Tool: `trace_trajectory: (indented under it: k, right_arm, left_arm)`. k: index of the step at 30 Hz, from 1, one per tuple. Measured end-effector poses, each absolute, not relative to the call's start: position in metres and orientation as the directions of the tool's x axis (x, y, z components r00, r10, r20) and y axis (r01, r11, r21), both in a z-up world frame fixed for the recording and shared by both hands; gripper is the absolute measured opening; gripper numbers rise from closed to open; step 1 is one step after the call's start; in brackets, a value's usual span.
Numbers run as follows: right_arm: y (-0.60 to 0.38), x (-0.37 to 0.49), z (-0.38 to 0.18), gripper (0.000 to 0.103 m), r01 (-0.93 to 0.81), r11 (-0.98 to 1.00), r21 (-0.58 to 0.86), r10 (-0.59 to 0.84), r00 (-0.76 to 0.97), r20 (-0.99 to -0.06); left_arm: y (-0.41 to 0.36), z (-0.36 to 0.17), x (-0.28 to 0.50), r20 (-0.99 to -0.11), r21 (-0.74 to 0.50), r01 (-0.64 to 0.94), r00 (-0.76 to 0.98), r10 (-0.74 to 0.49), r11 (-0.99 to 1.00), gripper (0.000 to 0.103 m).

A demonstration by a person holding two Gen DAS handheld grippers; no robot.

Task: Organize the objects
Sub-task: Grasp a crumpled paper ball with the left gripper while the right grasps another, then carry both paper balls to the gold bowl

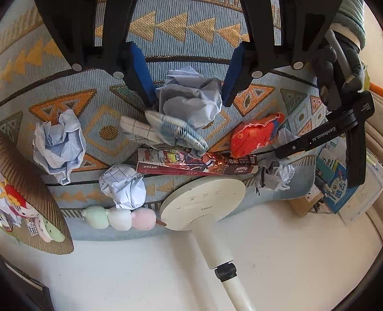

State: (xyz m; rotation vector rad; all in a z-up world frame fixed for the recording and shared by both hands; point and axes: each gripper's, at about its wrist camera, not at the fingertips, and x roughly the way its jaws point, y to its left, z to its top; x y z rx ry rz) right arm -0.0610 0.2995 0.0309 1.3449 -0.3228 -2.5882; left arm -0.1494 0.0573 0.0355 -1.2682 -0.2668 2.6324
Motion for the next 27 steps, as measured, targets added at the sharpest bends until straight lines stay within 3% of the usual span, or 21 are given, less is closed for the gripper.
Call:
trace_trajectory:
  k: [1,8,19,23,27]
  right_arm:
    - [0.300,-0.058,0.035,0.049,0.095,-0.953,0.287,-0.288,-0.580,-0.762]
    - [0.301,-0.007,0.049,0.049,0.196,-0.936,0.293,-0.351,-0.584,-0.732]
    - [0.338,0.061,0.048,0.050,0.163,-0.974,0.159,-0.226,-0.605,-0.763]
    - [0.347,0.066,0.039,0.063,0.148,-0.975,0.165,-0.221,-0.588,-0.778]
    - [0.354,0.073,0.041,0.072,0.132,-0.975,0.178,-0.222,-0.604,-0.765]
  left_arm:
    - [0.058,0.036,-0.149,-0.744,-0.248,-0.112,-0.615,0.263,-0.962,0.051]
    - [0.049,0.052,-0.102,-0.747,-0.226,-0.125,-0.614,0.255,-0.966,0.051]
    - [0.084,0.051,-0.003,-0.731,-0.270,-0.167,-0.605,0.314,-0.948,0.051]
    - [0.096,0.046,0.005,-0.722,-0.206,-0.195,-0.631,0.284,-0.959,0.051]
    - [0.094,0.042,0.000,-0.731,-0.241,-0.227,-0.597,0.331,-0.944,0.051]
